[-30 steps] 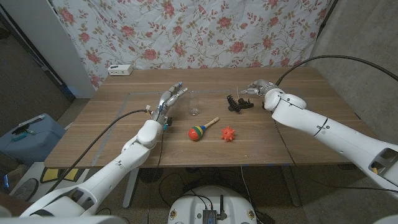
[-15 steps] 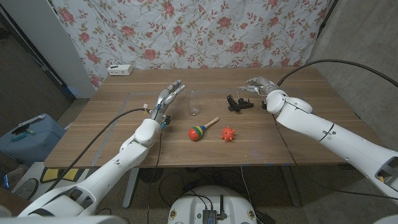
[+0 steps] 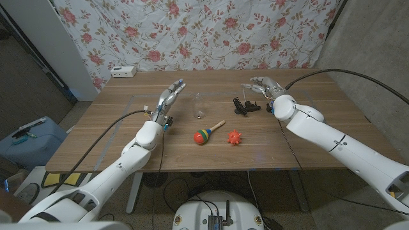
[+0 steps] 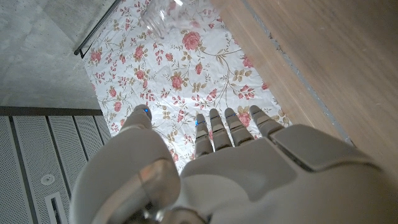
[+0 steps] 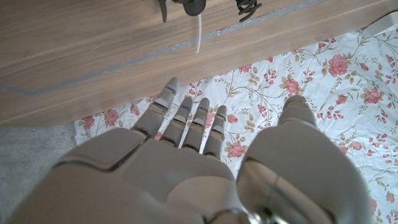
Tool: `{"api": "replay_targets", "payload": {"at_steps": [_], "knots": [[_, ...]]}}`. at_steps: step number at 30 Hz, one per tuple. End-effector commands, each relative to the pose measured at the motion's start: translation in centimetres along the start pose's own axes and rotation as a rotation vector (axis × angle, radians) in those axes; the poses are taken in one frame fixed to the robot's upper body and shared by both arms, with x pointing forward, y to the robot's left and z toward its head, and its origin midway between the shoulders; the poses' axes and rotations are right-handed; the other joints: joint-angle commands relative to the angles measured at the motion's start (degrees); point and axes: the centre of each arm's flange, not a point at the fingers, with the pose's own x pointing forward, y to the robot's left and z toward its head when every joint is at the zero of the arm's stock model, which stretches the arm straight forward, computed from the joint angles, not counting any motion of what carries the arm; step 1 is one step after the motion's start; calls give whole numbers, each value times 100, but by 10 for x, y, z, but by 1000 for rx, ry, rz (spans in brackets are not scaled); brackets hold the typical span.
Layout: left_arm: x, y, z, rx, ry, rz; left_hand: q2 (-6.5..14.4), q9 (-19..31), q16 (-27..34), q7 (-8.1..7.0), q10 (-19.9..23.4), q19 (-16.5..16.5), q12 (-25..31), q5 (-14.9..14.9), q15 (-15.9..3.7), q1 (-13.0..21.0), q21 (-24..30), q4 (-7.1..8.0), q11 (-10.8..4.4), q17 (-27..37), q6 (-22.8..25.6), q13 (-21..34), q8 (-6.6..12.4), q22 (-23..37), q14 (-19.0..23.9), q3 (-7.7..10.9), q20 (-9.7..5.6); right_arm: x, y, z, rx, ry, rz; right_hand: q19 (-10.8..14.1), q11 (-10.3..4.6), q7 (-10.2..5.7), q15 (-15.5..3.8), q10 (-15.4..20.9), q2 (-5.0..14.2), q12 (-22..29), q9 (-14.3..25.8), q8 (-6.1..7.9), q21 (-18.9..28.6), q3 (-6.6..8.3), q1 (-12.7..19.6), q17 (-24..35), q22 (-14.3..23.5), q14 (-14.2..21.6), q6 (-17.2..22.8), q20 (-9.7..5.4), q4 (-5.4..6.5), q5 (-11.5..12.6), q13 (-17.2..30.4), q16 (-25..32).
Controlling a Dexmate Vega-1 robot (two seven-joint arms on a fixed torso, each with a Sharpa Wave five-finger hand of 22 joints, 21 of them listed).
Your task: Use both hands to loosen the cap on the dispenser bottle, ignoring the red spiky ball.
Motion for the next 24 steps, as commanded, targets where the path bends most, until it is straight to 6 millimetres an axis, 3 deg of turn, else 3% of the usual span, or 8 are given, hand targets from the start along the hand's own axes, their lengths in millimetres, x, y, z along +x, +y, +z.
{"api": "replay_targets", "payload": {"at_steps": [1,7,18,24], "knots": [[2,5,2,-41,-40,11,91,6,31,43,10,44,39,-21,15,7,36,45,44,6,32,14,33,13,37,7,23,-5,5,-6,105,-68,-27,27,24,-13,-112,-32,77,30,5,48,-5,-26,-171,16,9,-80,12,-82,119,35,-4,45],[7,9,1,-56,-50,7,243,6,30,71,14,50,43,-33,44,-41,29,102,85,7,34,14,29,13,38,40,32,-3,6,-8,177,-103,-35,-1,34,4,-125,-131,152,16,-4,32,-8,-76,-364,15,8,-171,-64,-144,233,24,-25,39],[12,9,0,-92,-69,29,439,3,27,115,12,65,45,-68,85,-122,25,178,132,4,65,12,29,13,45,80,45,3,7,-15,310,-165,-16,-289,-25,108,-154,-385,260,-1,-27,-3,-49,-216,-767,-4,9,-439,-352,-478,462,46,-63,18],[9,7,1,-100,-69,49,553,4,33,134,38,72,55,-81,90,-184,25,240,162,10,77,12,30,15,56,100,61,9,5,-21,377,-184,-8,-436,-39,161,-194,-525,348,-8,-35,-18,-48,-267,-938,-7,11,-573,-528,-576,568,88,-76,15]]}}
